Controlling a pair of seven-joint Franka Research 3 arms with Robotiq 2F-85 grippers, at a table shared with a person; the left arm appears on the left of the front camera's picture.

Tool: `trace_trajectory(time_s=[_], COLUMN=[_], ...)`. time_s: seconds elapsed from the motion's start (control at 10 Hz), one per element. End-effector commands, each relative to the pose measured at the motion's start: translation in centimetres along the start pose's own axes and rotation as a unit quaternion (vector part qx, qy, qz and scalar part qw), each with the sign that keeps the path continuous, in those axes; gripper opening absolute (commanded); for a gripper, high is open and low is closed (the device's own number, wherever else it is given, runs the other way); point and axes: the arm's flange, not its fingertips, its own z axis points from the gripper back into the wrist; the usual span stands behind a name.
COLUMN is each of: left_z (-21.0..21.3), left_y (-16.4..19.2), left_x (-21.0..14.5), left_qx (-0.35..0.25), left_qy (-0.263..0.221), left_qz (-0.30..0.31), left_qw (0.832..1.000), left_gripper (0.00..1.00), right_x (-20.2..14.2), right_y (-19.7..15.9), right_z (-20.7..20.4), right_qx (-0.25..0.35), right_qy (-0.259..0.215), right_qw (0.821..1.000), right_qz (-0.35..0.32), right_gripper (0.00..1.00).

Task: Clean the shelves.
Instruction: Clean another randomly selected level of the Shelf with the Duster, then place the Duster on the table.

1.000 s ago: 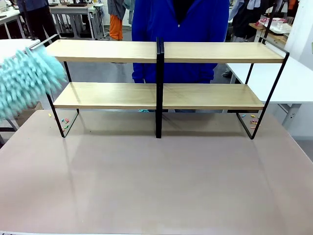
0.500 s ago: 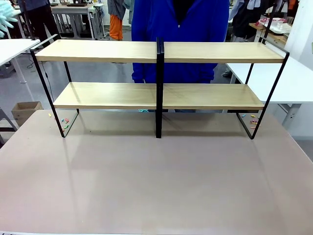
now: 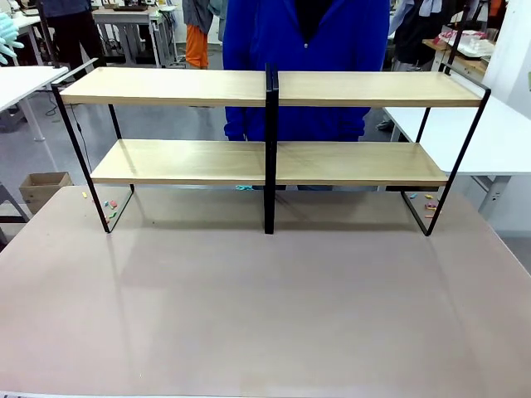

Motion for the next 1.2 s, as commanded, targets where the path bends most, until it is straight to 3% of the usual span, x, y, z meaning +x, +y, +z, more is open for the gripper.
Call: trace_trajectory(time_s=[0.0,0.9,1.0,1.1], left_z=[-0.4,-0.2,-3.9,-8.4], left_y=[-0.5,-0.3,1.0,2.6], left_x=[-0.1,-0.1,2.8,4.3], left_qx=[-0.007,-0.001,-0.072,-0.174], left_qy=[-0.012,0.000,0.119,0.232], left_qz=[-0.016,-0.002,-0.018,-0.026], left_qw=[1.000,1.000,0.990,0.957], left_gripper=[0.13,0.13,0.13,0.13], right_x=[0.0,0.0,-0.4,-3.2], right_y=[0.0,0.0,0.5,-0.1], right_z=[0.1,0.0,-2.4,-6.9], right_qx=[0.000,0.000,0.042,0.088], right_qy=[0.001,0.000,0.064,0.137], right_qw=[1.000,1.000,0.996,0.980], right_qz=[-0.001,0.000,-0.036,-0.117], right_gripper=[1.00,1.00,1.00,1.00])
